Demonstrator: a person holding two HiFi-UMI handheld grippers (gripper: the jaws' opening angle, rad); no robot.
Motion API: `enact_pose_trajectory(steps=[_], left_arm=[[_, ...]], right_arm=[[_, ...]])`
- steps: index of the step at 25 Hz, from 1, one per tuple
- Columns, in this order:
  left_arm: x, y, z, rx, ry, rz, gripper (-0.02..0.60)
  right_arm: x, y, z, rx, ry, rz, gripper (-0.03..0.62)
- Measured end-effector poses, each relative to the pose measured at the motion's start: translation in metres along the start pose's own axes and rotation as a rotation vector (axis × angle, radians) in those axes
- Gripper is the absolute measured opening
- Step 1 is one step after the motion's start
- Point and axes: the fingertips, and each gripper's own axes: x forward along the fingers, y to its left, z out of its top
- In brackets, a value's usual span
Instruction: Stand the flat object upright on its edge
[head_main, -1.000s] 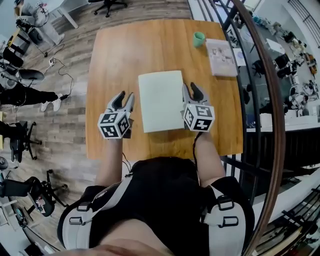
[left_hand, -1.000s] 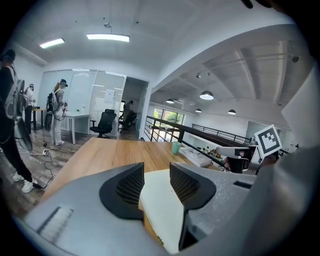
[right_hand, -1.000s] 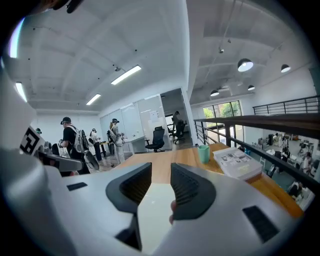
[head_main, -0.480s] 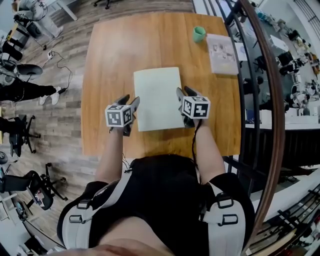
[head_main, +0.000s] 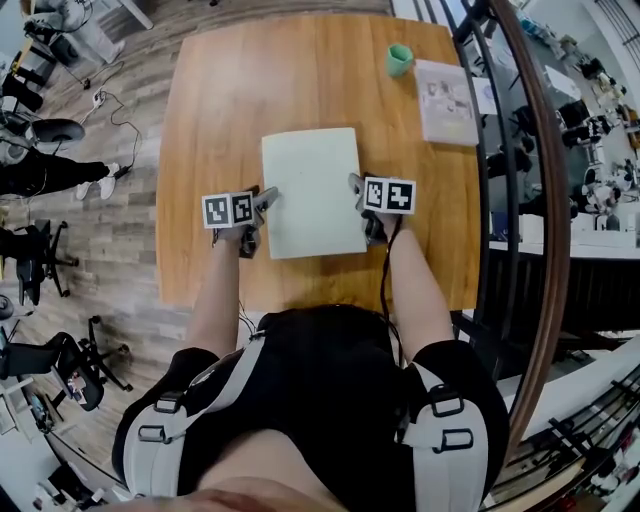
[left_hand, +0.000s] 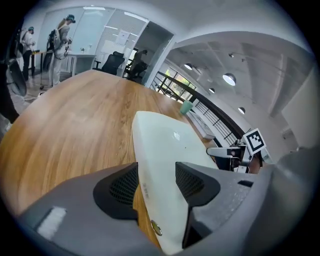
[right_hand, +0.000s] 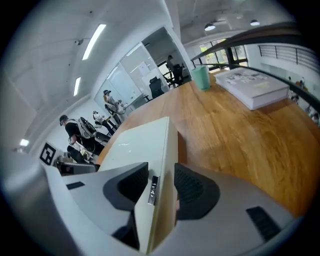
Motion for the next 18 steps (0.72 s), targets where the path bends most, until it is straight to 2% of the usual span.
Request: enact_pose_trajectory(steps=[2,4,9,13,18], left_arm=[[0.006,-0.001,-0.003,-0.010,0.012,-0.020,0.224],[0.008,0.001,-0.005,-0.028,0.012,-0.032,0.222],[0.014,0.004,-0.009,-0.031,0.018,-0.036,0.222],[0.017,0.006,-0.010,-0.038,0.036,-0.041,0.221],[0.009,-0.003,-0.011,-0.064,0.044,-0.098,0.219]], right_arm=[[0.005,-0.001,-0.003,0.084,0.007,0.043,0.144],[0.008,0.000,-0.004,0.124,0.022,0.076,0.144],[0.012,-0.001,-0.006,0.060,0.077,0.077,0.146],[0.013,-0.002,-0.005,0.089,0.076,0.084,0.146],[0.005,0.002,-0.006,0.128,0.053,0.086,0.129]])
